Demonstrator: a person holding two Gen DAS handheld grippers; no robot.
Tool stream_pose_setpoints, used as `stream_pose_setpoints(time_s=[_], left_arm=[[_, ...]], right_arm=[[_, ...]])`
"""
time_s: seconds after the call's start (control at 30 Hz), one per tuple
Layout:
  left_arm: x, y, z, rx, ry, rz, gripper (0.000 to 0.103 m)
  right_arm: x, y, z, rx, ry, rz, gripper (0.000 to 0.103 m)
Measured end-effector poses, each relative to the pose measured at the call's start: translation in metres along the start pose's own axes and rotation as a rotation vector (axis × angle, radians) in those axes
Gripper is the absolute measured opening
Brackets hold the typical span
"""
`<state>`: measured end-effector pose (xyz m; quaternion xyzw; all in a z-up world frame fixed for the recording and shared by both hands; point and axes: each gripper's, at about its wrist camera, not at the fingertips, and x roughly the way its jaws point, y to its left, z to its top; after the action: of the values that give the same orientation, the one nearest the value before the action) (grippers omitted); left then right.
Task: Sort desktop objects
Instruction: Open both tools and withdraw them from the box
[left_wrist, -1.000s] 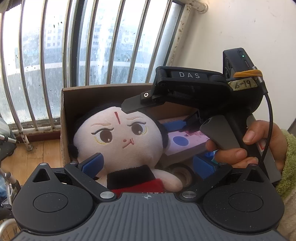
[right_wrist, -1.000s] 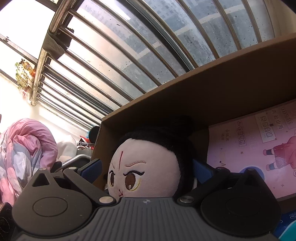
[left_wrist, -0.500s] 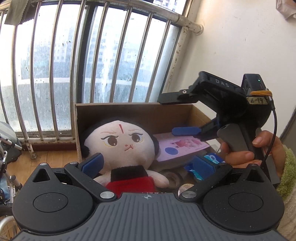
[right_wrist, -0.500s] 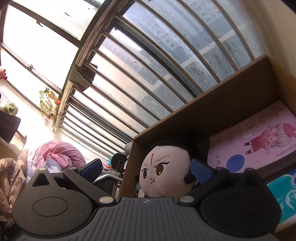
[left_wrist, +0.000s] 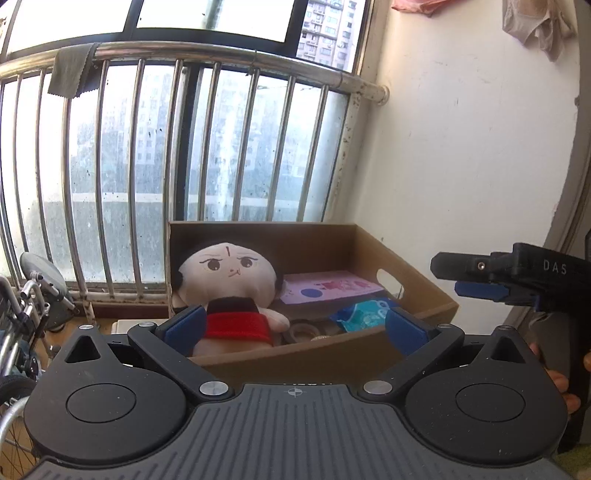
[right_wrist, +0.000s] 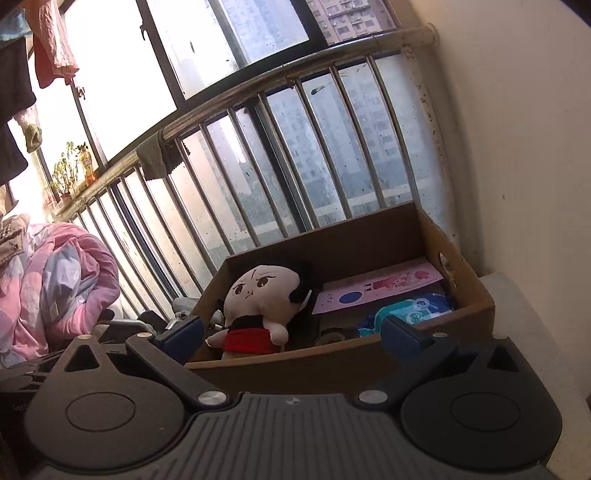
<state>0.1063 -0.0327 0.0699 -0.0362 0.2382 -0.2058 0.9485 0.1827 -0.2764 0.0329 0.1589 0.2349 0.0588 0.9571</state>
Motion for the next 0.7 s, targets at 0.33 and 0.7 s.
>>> stream_pose_setpoints(time_s=[0.33,0.7], left_arm=[[-0.018,-0.020,-0.020,0.014,0.000,0.236,0.103],[-0.022,-0.027,-0.020,0.079,-0.009,0.293,0.103]], right_arm=[[-0.023,0.021,-0.042,-0.115,-0.015,-0.252,0.103],[-0.016,0.041,-0.050,-0.193,0.013,-0.343,0.103]])
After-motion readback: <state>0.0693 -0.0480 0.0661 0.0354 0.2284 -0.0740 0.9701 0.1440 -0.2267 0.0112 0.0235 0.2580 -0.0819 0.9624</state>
